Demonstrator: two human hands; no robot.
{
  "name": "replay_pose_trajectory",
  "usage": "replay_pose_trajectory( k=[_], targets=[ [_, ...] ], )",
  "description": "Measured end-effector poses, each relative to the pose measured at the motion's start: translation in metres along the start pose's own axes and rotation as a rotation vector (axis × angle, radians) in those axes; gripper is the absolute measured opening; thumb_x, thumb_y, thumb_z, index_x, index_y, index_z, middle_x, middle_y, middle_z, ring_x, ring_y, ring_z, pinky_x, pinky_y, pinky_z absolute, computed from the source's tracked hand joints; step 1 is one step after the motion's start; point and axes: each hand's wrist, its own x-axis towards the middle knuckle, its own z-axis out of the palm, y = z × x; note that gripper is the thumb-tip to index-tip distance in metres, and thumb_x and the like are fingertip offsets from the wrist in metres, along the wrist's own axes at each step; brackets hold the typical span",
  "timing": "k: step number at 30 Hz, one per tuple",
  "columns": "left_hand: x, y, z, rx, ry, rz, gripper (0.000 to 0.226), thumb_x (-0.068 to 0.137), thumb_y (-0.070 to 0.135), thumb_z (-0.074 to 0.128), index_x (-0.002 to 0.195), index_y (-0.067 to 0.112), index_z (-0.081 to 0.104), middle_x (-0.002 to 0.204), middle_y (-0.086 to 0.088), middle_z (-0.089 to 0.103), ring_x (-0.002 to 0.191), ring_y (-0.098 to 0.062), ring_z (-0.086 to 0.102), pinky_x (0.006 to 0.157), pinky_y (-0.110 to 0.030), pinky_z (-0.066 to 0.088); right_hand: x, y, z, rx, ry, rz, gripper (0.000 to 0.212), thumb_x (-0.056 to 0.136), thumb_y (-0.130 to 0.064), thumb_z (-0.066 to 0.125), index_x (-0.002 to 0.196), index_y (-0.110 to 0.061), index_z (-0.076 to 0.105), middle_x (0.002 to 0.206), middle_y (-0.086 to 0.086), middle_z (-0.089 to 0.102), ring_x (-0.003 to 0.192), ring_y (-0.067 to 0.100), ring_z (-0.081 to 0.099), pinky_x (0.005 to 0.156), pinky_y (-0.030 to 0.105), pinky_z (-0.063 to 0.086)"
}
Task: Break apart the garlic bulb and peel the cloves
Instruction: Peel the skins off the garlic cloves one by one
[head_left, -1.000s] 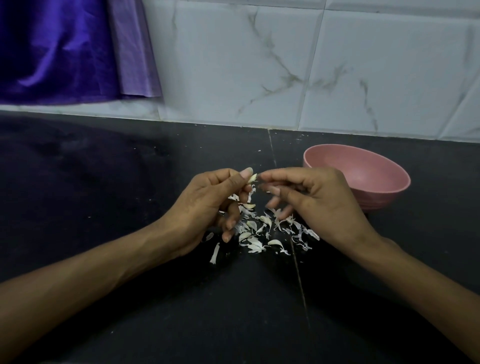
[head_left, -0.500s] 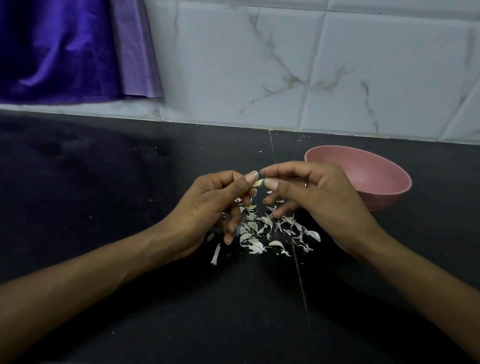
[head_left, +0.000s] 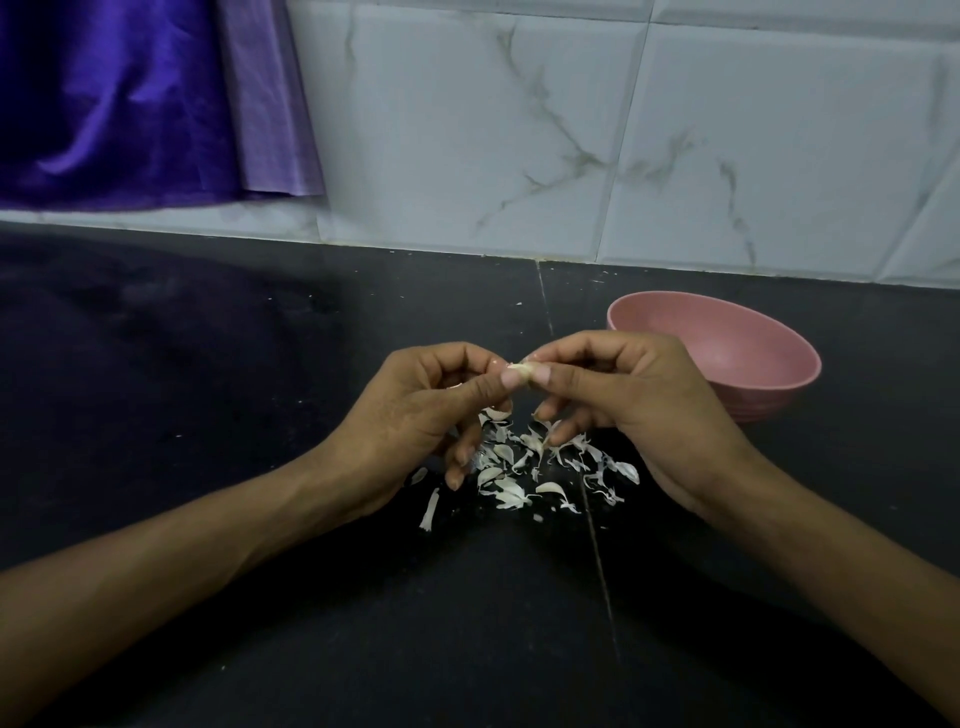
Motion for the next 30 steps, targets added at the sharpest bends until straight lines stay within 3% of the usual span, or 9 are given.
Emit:
replay_pose_trajectory(
  k=[3,7,11,16,20,25,30],
  targets=[
    [-0.0006,0.0020,0.0000,0.011,0.001,0.005,0.027,0.080,0.027,0.069,0.093,0.004,0.065,0.067,0.000,0.063,0.038,-0.011,0.043,0.037,-0.021,0.039,0.0007,-0.0003,-0.0010,0.071,-0.011,0.071,0.020,0.074,-0.018,0.073,0.089,-0.004,0.076,0.080,0.008,0.071,0.066,0.016,0.065,0.057,0.029,0.058],
    [-0.0024,0.0048,0.0014,0.047,-0.004,0.025,0.023,0.085,0.023,0.065,0.096,0.002,0.061,0.051,0.006,0.057,0.036,-0.010,0.042,0.039,-0.022,0.037,0.0010,-0.0003,-0.0015,0.106,-0.028,0.095,0.018,0.074,-0.017,0.074,0.088,-0.007,0.077,0.082,0.008,0.071,0.066,0.015,0.064,0.056,0.027,0.056],
    [-0.0034,0.0043,0.0006,0.024,0.002,0.020,0.017,0.090,0.017,0.062,0.098,0.002,0.063,0.052,0.006,0.059,0.036,-0.009,0.042,0.035,-0.020,0.037,0.0000,-0.0020,0.0005,0.007,0.014,-0.020,0.011,0.081,-0.008,0.072,0.090,-0.005,0.076,0.069,0.000,0.070,0.059,0.014,0.062,0.052,0.026,0.057],
    [-0.0024,0.0044,0.0010,-0.037,0.025,0.003,0.014,0.091,0.011,0.062,0.098,0.000,0.067,0.071,0.002,0.067,0.038,-0.009,0.043,0.033,-0.019,0.037,-0.0015,-0.0018,0.0036,-0.169,0.067,-0.165,0.009,0.084,-0.005,0.072,0.092,-0.003,0.076,0.065,-0.002,0.069,0.055,0.015,0.062,0.049,0.028,0.056],
    [-0.0024,0.0041,0.0013,-0.026,0.029,0.003,0.012,0.091,0.011,0.061,0.096,0.002,0.066,0.070,0.002,0.066,0.038,-0.010,0.043,0.033,-0.020,0.037,-0.0003,-0.0017,0.0028,-0.041,0.043,-0.042,0.014,0.079,-0.012,0.073,0.091,-0.004,0.075,0.062,-0.001,0.067,0.054,0.014,0.060,0.048,0.026,0.054],
    [-0.0018,0.0049,-0.0008,0.015,0.057,0.004,0.015,0.094,0.013,0.059,0.099,0.000,0.062,0.053,0.006,0.061,0.035,-0.008,0.042,0.034,-0.018,0.036,0.0005,-0.0010,0.0014,0.106,-0.004,0.110,0.019,0.075,-0.017,0.073,0.090,-0.006,0.076,0.078,0.005,0.071,0.061,0.016,0.062,0.050,0.025,0.053],
    [-0.0004,0.0044,-0.0020,0.017,0.105,0.033,0.019,0.088,0.015,0.065,0.098,-0.001,0.065,0.069,-0.001,0.067,0.036,-0.010,0.044,0.034,-0.019,0.037,0.0011,-0.0001,0.0003,0.118,-0.003,0.122,0.020,0.078,-0.013,0.073,0.094,-0.002,0.074,0.082,0.008,0.071,0.062,0.016,0.063,0.050,0.025,0.054]
  ],
)
